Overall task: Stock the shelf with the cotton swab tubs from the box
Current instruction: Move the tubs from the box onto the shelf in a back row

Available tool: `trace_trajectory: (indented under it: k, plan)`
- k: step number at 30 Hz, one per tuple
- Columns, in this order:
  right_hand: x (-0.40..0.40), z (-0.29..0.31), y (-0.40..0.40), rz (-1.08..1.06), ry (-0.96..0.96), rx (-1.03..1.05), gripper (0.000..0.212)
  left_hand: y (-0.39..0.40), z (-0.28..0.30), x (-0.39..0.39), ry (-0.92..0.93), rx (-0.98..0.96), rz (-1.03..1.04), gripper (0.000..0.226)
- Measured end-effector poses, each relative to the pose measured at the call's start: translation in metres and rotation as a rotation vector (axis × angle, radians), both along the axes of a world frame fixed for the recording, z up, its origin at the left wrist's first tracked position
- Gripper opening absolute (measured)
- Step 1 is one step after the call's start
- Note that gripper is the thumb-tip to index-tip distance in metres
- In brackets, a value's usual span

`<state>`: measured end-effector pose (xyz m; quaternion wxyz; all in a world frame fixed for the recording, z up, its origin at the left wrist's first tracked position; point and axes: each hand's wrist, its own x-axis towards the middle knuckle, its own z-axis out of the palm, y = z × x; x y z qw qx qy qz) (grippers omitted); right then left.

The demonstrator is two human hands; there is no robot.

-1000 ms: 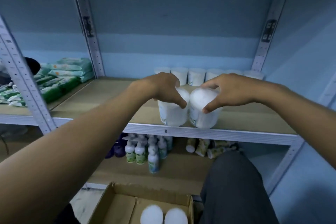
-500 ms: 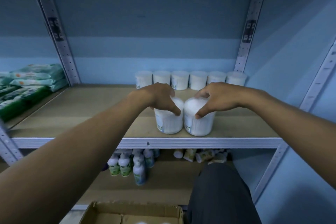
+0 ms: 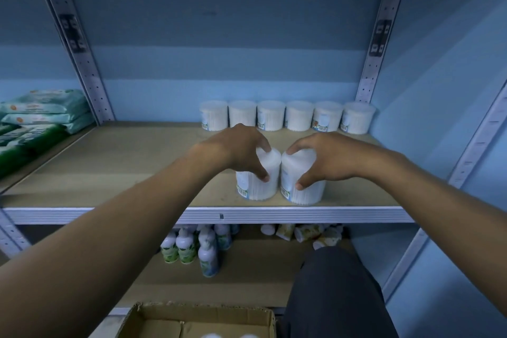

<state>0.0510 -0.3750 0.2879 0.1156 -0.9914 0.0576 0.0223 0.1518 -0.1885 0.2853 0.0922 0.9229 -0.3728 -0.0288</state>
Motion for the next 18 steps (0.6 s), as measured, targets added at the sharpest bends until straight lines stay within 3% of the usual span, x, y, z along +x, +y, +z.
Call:
trace_trajectory:
  k: [4,18]
  plan:
    - [0.0,-0.017,0.002,-0.041,-0.092,-0.038,0.07,-0.001,-0.007,-0.001,-0.015,-0.061,0.0,0.066]
    - [-0.005,-0.019,-0.067,-0.17,-0.085,-0.051,0.066,-0.088,-0.018,0.004,-0.049,-0.106,-0.093,0.063]
